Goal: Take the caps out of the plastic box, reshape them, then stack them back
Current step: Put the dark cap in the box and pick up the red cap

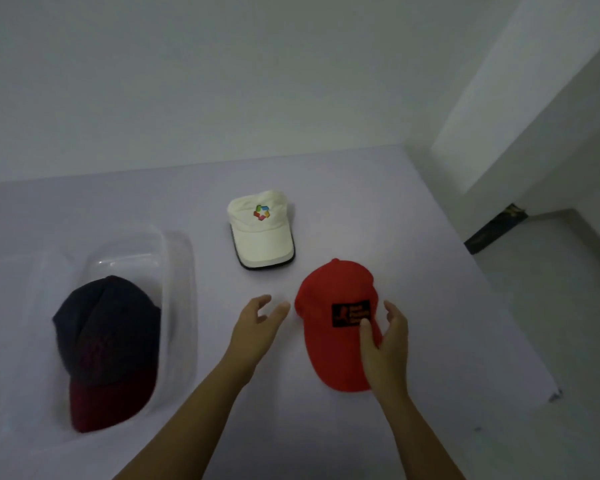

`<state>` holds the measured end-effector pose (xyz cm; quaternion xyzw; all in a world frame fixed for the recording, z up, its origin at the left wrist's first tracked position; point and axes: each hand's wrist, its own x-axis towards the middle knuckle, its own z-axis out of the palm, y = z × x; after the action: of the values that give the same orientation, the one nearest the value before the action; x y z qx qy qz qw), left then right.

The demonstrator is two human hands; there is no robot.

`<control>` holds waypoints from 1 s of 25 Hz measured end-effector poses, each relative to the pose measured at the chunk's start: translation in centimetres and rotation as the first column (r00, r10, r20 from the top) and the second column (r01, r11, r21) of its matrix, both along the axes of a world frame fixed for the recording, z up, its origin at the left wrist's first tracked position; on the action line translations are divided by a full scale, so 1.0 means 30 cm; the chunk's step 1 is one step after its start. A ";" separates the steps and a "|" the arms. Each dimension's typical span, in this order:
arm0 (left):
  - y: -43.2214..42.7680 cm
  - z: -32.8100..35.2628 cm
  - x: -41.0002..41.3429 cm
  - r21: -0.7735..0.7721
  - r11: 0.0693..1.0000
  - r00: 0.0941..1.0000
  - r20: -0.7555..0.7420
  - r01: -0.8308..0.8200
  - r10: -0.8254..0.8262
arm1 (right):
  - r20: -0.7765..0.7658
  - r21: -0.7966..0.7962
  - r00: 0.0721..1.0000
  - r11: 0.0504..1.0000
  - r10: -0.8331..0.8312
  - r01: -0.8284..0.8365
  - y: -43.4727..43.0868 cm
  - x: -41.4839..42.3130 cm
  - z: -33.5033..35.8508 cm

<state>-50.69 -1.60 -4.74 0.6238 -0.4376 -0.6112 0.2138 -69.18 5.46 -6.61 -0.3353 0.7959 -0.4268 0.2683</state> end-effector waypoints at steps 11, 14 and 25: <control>-0.135 -0.156 -0.170 0.147 0.956 0.945 -0.249 0.252 -0.211 | 0.558 0.094 0.709 0.817 0.431 -0.570 -0.165 -0.331 -0.111; -0.154 -0.153 -0.155 0.203 0.932 0.908 -0.360 0.300 -0.214 | 0.641 -0.006 0.651 0.851 0.406 -0.525 -0.146 -0.311 -0.110; -0.200 0.139 0.054 0.147 0.901 0.837 -0.455 0.408 -0.305 | 0.469 -0.276 0.682 0.827 0.561 -0.490 -0.189 -0.049 0.198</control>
<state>-49.08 -7.60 -0.58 0.4050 -0.4138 -0.8081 0.1083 -70.66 -0.20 -0.67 -0.4344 0.5303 -0.4572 0.5666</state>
